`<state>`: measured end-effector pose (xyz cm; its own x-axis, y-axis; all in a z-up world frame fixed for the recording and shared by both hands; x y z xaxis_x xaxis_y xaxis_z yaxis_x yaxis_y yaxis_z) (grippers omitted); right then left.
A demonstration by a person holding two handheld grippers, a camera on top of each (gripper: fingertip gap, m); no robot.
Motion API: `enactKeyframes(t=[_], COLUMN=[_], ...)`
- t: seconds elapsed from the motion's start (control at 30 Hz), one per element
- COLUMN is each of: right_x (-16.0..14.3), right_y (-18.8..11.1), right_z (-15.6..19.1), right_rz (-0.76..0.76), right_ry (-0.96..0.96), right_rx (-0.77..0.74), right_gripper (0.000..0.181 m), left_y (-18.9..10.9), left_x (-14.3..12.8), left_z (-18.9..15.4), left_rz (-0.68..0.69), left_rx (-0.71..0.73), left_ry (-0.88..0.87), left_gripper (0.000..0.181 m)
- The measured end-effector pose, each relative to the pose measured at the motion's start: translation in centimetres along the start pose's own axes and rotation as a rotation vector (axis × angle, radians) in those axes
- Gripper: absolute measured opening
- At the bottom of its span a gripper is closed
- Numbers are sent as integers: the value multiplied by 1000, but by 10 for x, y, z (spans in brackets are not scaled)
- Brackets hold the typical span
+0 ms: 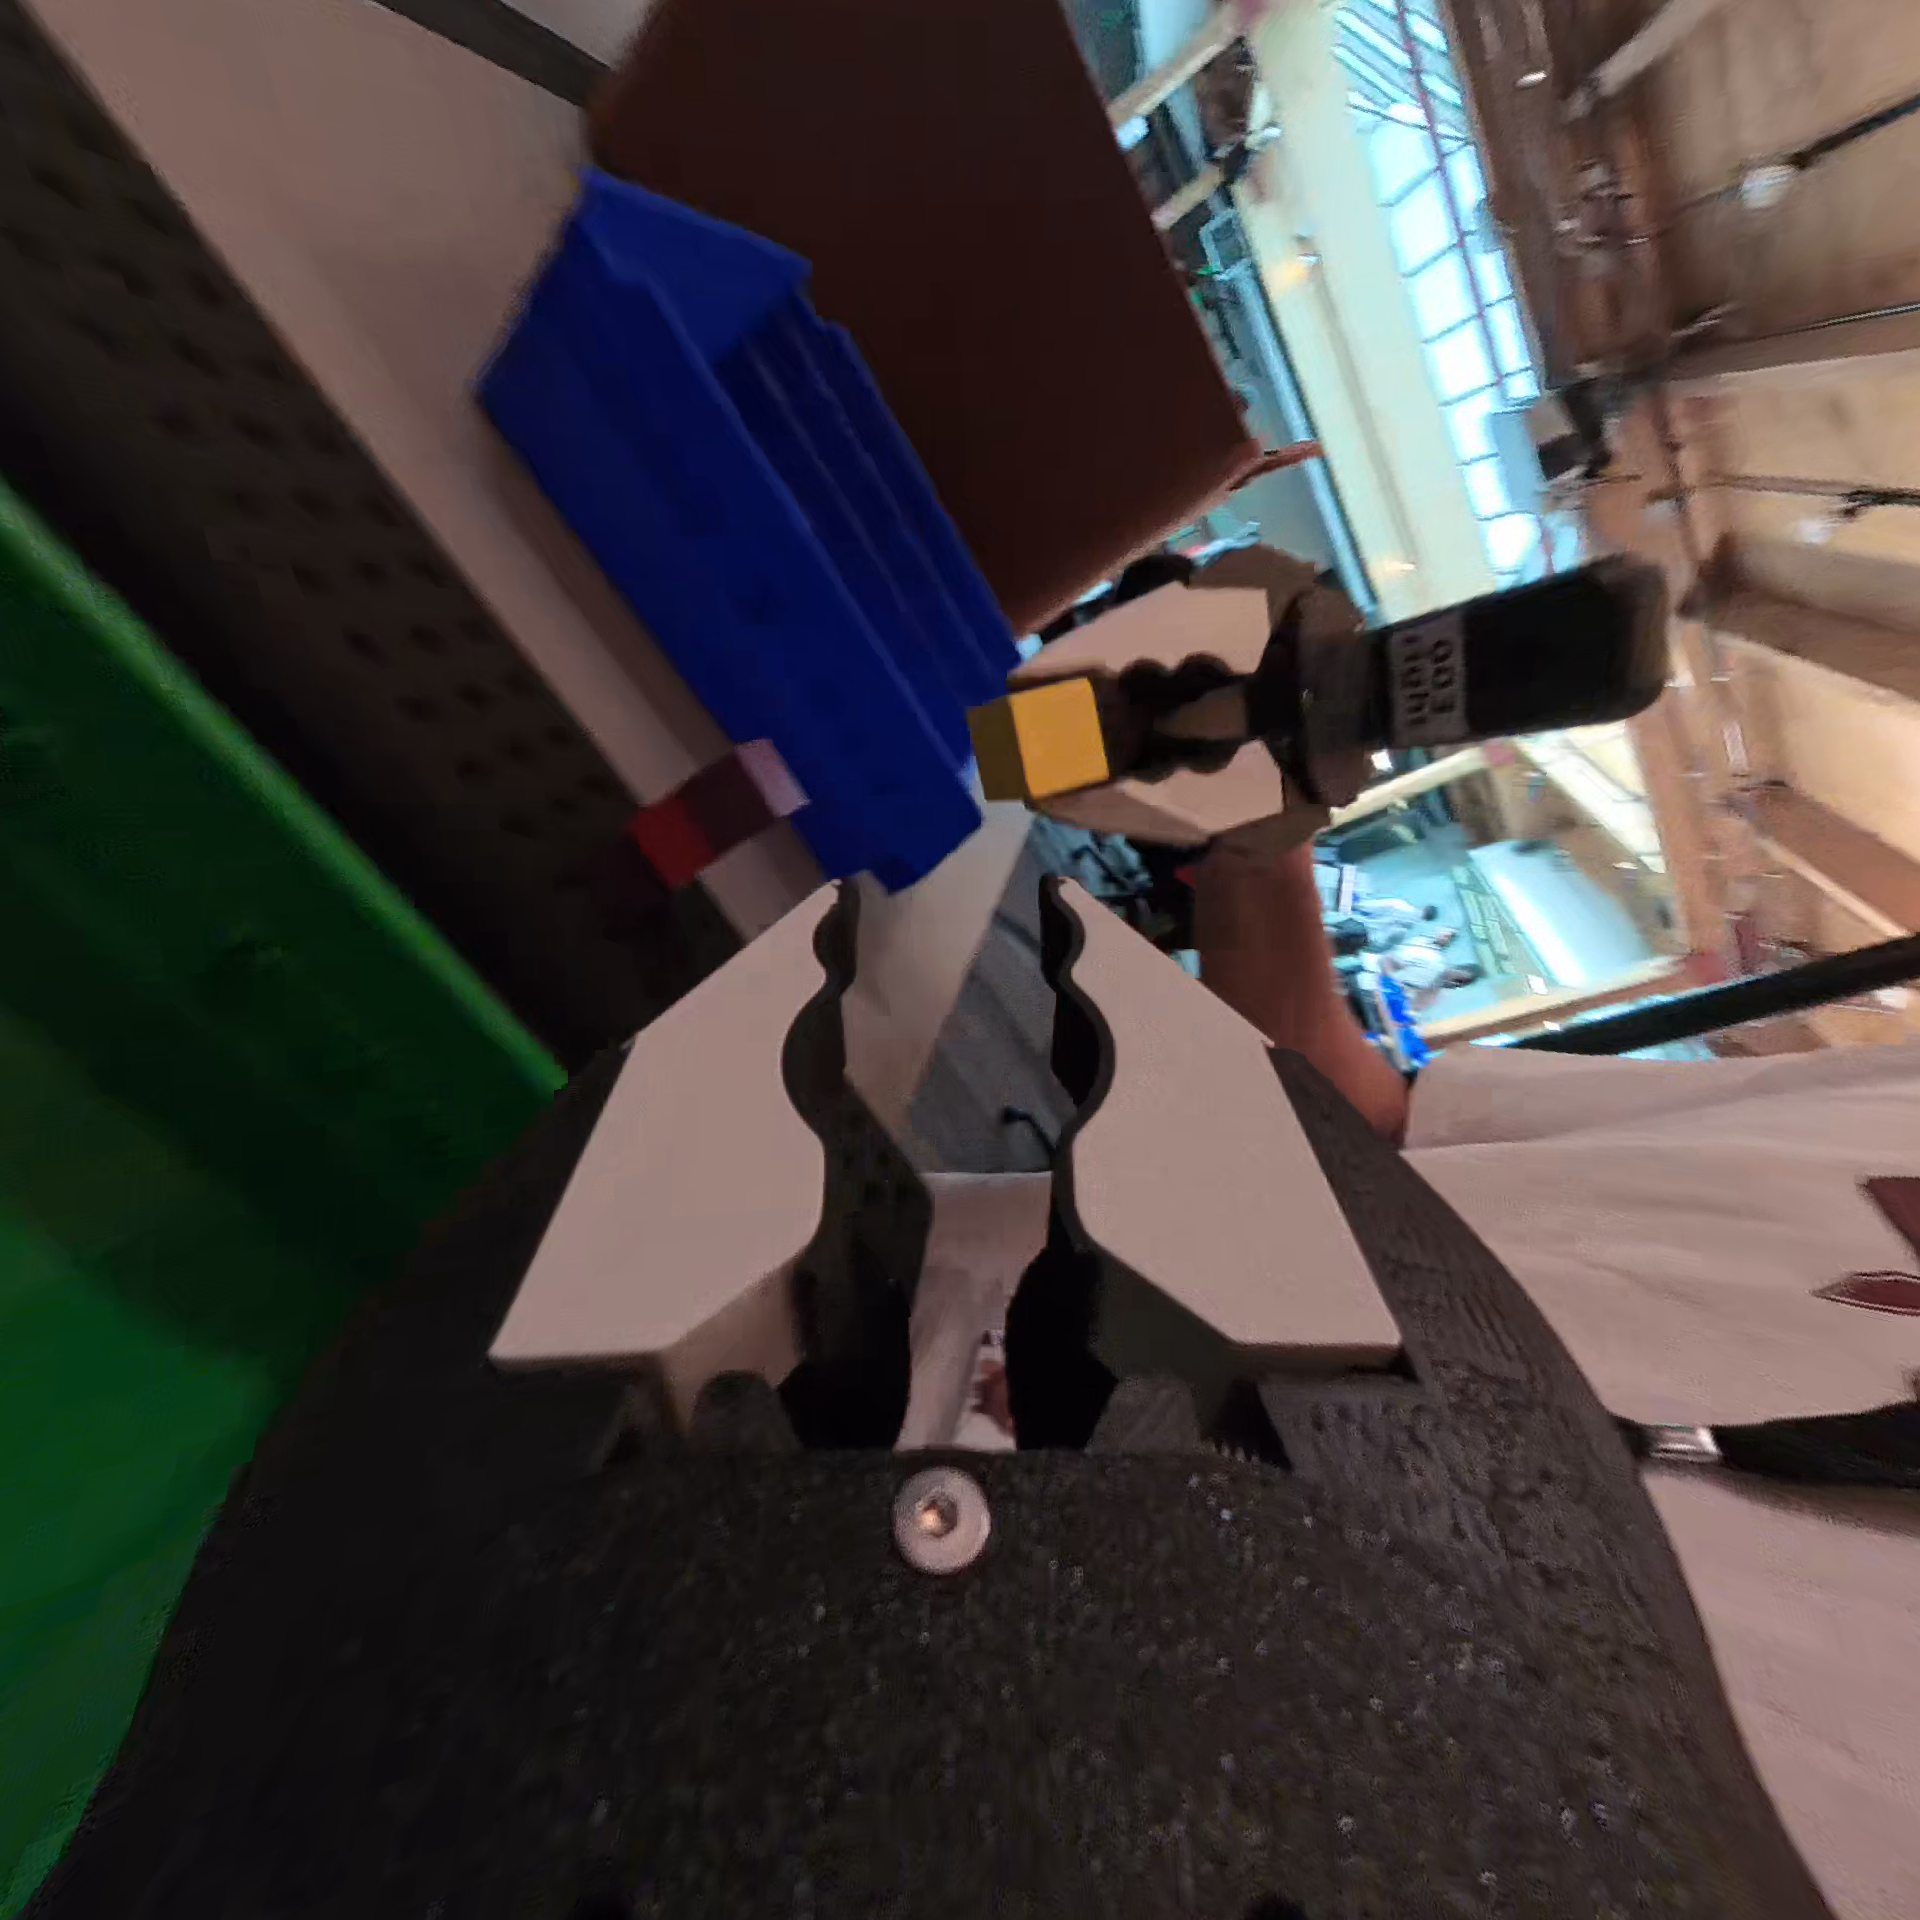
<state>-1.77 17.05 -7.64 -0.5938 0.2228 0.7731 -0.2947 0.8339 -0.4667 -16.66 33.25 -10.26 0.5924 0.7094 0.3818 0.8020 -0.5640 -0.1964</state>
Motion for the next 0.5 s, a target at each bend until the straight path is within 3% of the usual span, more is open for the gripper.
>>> enactKeyframes(t=[0.17,0.33,0.5], right_x=[-28,-28,-27], right_y=[19,40,49], right_z=[-22,-25,-25], right_rz=[473,583,610], right_ry=[40,-51,-61], right_rx=[289,394,453], right_gripper=[27,27,27], left_y=[-31,-37,-34], left_x=[-14,-34,-44], left_z=[6,15,15], left_rz=[-73,-45,-51], left_rx=[71,141,117], left_ry=[22,21,-1], left_gripper=[36,36,36])
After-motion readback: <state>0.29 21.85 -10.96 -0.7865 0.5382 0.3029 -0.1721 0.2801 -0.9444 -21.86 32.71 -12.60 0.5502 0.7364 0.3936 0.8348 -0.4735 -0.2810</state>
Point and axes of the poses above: each gripper's, where its closed fingertips meet, y out along the fingers, x out of its top, z = x × y across the jaws, the point moved 9 cm from there along -y, back along the fingers, and after that the axes turned 10 degrees about -y, right-handed, at the moved point
